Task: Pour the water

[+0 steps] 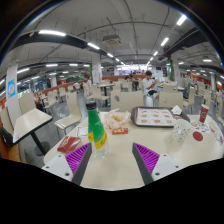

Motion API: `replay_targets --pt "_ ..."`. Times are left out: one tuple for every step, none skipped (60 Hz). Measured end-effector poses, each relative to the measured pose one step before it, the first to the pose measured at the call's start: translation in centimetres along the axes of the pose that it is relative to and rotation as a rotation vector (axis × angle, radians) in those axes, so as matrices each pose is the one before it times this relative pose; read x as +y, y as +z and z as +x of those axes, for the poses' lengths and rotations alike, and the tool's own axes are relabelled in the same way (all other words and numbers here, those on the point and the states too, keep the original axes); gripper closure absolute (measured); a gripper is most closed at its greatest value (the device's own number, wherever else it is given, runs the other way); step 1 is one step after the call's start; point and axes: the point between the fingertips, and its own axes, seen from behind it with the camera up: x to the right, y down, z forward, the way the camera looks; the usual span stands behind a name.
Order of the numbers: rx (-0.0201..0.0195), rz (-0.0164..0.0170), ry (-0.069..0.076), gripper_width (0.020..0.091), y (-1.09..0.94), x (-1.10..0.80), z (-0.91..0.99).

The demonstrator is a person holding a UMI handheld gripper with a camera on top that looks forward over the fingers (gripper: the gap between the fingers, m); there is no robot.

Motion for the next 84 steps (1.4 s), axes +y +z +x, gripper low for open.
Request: replay_targets --pt "0.00049 0.00687 -0.0014 0.0257 0.735 -0.027 -0.53" --pt "-0.0004 0.00598 -0.0016 0.0255 0.741 0.001 -0.456" --pt "-0.00141 0.00836 -0.0012 0.0255 0.759 -0.071 -0.47" --pt "-0.00055 0.01049 -0.0015 0.0258 0.763 -0.113 -0.44" --pt "0.00365 0.01153 -0.0025 0.0256 0.769 -0.169 -0.325" --pt "0.00706 0.01196 -0.003 0.0259 0.764 -0.15 -0.225" --pt "0.00471 0.01031 -0.0031 0.0258 0.748 -0.138 -0.276" --pt "0.00256 0.00884 -0.0033 0.0261 0.675 -0.147 -0.311" --pt "0.00318 0.00844 -0.0034 0.0259 0.703 -0.134 -0.239" --pt "0.00523 0.00724 -0.0039 0.0257 0.714 -0.107 -0.153" --pt "0.00625 0.00571 -0.0039 0.0261 0.683 -0.08 -0.135" --pt "0.00605 0.0049 -0.0024 0.026 0.688 -0.058 -0.145" --pt "0.00679 0.00673 -0.0011 0.0263 0.67 -0.142 -0.119" --pt "0.0078 0.00937 -0.0001 0.0261 0.62 -0.196 -0.094" --pt "0.00706 0.01141 0.0004 0.026 0.579 -0.271 -0.136" --pt "0.00626 0.01317 0.0012 0.0261 0.463 -0.3 -0.185" --pt "0.00883 0.01278 -0.0012 0.0263 0.559 -0.254 -0.058" --pt "0.00876 0.00924 -0.0041 0.0267 0.569 -0.169 0.02" --pt "0.0072 0.0049 -0.0024 0.0279 0.371 -0.076 -0.161" --pt "0.00737 0.00016 -0.0045 0.0316 0.408 0.07 -0.142" --pt "0.00647 -0.00151 -0.0042 0.0421 0.393 0.142 -0.162" --pt "0.0066 -0.00415 -0.0056 0.0526 0.508 0.315 -0.131" --pt "0.02023 -0.00007 -0.0133 0.0607 0.41 0.427 0.249" --pt "0.0102 0.03475 -0.0112 0.0609 0.148 -0.716 -0.092" --pt "0.01238 0.01448 -0.0145 0.0611 -0.072 -0.062 -0.052" --pt "0.01278 0.01315 -0.0162 0.0614 0.017 -0.088 0.061" --pt "0.01014 0.00354 -0.0138 0.0615 -0.052 0.039 0.058" --pt "0.00918 0.00146 -0.0092 0.0614 -0.087 0.046 0.075" --pt "0.00505 0.00099 -0.0033 0.0615 0.011 0.003 0.028" --pt "0.00148 0.00141 -0.0011 0.0616 -0.577 0.286 -0.248" --pt "0.00227 -0.00037 -0.0009 0.0639 0.781 -0.243 0.474" --pt "-0.0002 -0.0009 -0.0028 0.0645 0.029 -0.064 0.0" --pt "-0.00407 -0.0032 0.001 0.0656 0.035 -0.065 -0.083" --pt "-0.00378 -0.00372 -0.0003 0.0684 0.093 -0.06 -0.015" --pt "-0.00308 -0.00515 0.0028 0.0702 0.079 -0.013 0.063" --pt "-0.00604 -0.00569 0.0035 0.0718 0.11 -0.008 -0.015" --pt "-0.00448 -0.00718 0.0041 0.0728 0.108 0.025 0.048" --pt "-0.00586 -0.00314 0.0038 0.0743 -0.426 0.406 -0.163" --pt "-0.00543 -0.01118 0.0053 0.0744 0.072 0.028 0.061" --pt "-0.0059 -0.01142 0.0048 0.0743 0.158 0.051 0.096" --pt "-0.00633 -0.01076 0.0066 0.0766 0.11 -0.033 0.064" --pt "-0.00594 -0.01277 0.0107 0.0771 0.146 -0.016 0.189" --pt "-0.00448 -0.00846 0.0156 0.077 0.122 -0.108 0.206" --pt "-0.00969 -0.01381 0.0211 0.0772 0.168 -0.058 0.168" --pt "-0.01371 -0.01347 0.0271 0.0772 0.126 -0.098 0.103" --pt "-0.0139 -0.00825 0.0276 0.077 -0.316 0.283 -0.663" --pt "-0.01658 -0.00415 0.0331 0.077 -0.128 -0.537 0.266" --pt "-0.01126 0.00023 0.0355 0.077 0.039 -0.494 0.487" --pt "-0.00305 -0.00217 0.0352 0.0768 0.005 -0.63 0.512" --pt "-0.00135 -0.00135 0.0367 0.077 0.015 -0.725 0.542" --pt "-0.00268 -0.00032 0.0377 0.0772 -0.007 -0.927 0.325" --pt "-0.00789 0.00432 0.0417 0.077 0.009 -0.97 0.418" --pt "-0.00793 0.00636 0.0448 0.0772 0.269 -0.938 0.509" --pt "-0.01224 0.01154 0.0499 0.077 -0.173 -0.902 0.486" --pt "-0.00907 0.00747 0.0534 0.0768 0.002 -1.086 0.449" --pt "-0.00849 0.00636 0.0535 0.0771 0.008 -1.081 0.488" --pt "-0.00727 0.00545 0.0536 0.0772 0.012 -1.078 0.557" --pt "-0.00153 0.00287 0.0544 0.0769 0.224 -1.265 0.469" --pt "-0.00322 0.00448 0.056 0.0771 0.05 -1.098 0.633" --pt "-0.00097 0.00407 0.0569 0.0772 0.143 -1.241 0.399" --pt "-0.00895 0.00689 0.0606 0.077 0.033 -0.818 1.024" --pt "-0.00411 0.00391 0.065 0.0772 -0.003 -1.023 0.685" --pt "-0.00308 0.00463 0.0699 0.0773 0.022 -1.031 0.729" --pt "-0.0003 0.00245 0.073 0.077 -0.012 -1.117 0.326" --pt "-0.00672 0.00237 0.0721 0.077 0.053 -0.988 0.6" --pt "-0.00646 0.0002 0.0721 0.0772 0.242 -0.967 0.554" --pt "-0.00751 0.00359 0.0708 0.077 0.256 -0.689 0.735" --pt "-0.00751 -0.001 0.0737 0.0771 0.033 -0.874 0.549" --pt "-0.00867 -0.00155 0.0728 0.0772 0.064 -0.871 0.494" --pt "-0.00901 -0.00343 0.0722 0.0771 0.052 -0.77 0.414" --pt "-0.00891 -0.00529 0.0729 0.0772 0.041 -0.739 0.384" --pt "-0.00567 -0.00976 0.0755 0.0774 -0.47 -0.508 -0.06" --pt "-0.01255 -0.00732 0.0686 0.0772 0.553 -0.831 0.492" --pt "-0.01085 -0.00894 0.068 0.0774 0.016 -0.578 0.177" --pt "-0.01082 -0.00726 0.0667 0.0774 0.004 -0.552 0.135" --pt "-0.01192 -0.00652 0.0643 0.0771 -0.028 -0.508 0.018" --pt "-0.0126 -0.00689 0.0594 0.0774 -0.022 -0.437 0.012" --pt "-0.00527 -0.00841 0.0593 0.0773 -0.491 -0.142 -0.32" --pt "-0.00843 -0.00183 0.0437 0.0772 0.336 -0.318 0.375" --pt "-0.00846 -0.00659 0.0432 0.0772 -0.108 -0.222 0.001" --pt "-0.01056 0.00393 0.0358 0.0774 -0.078 -0.511 -0.097" --pt "-0.01073 0.0005 0.0289 0.0771 -0.118 -0.401 -0.123" --pt "-0.00824 0.00092 0.0266 0.0773 -0.063 -0.377 -0.083" --pt "-0.00239 -0.00161 0.033 0.0773 -0.318 -0.285 -0.288"
